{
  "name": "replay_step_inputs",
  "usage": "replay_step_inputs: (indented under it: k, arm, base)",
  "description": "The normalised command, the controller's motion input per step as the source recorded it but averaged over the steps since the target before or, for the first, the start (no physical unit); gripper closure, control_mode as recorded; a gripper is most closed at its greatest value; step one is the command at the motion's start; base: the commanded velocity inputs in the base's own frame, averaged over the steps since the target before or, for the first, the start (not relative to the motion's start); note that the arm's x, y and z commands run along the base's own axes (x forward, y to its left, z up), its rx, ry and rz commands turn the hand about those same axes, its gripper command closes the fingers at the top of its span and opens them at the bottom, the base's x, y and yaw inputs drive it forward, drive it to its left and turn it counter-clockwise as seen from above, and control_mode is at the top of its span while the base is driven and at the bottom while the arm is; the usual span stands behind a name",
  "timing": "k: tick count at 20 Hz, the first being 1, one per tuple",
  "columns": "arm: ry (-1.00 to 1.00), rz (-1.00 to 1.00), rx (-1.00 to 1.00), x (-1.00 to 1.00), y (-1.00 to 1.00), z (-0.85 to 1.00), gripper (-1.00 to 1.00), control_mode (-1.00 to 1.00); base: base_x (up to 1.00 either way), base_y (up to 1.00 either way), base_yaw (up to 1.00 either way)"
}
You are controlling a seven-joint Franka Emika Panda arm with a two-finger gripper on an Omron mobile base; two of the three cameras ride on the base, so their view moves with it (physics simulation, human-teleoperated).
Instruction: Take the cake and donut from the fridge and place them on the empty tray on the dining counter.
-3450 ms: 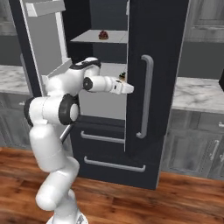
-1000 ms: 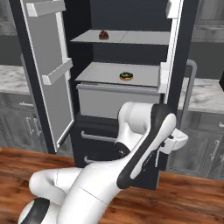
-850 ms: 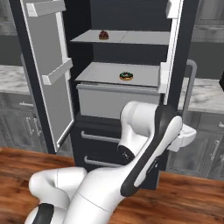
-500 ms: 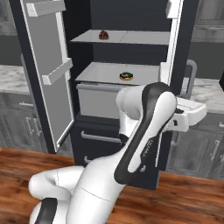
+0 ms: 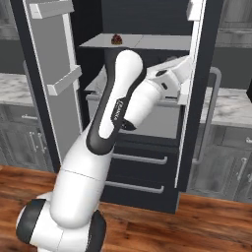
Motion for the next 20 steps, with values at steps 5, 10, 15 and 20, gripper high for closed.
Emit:
replay_step_inputs:
  k: [5, 10, 15, 20]
  arm:
    - [0.15, 0.32, -0.05, 0.71, 0.99, 1.0, 1.0, -1.0]
    - [0.22, 0.23, -0.03, 1.0, 0.57, 0.76, 1.0, -1.0]
    - [0.39, 0.01, -0.04, 1.0, 0.4, -0.02, 1.0, -1.0]
    - [0.52, 0.0, 0.24, 0.81, 0.1, 0.6, 1.0, -1.0]
  base:
    - [0.0, 0.0, 0.0]
    - [0.0, 0.0, 0.0]
    - [0.0, 0.0, 0.0]
    - [0.0, 0.0, 0.0]
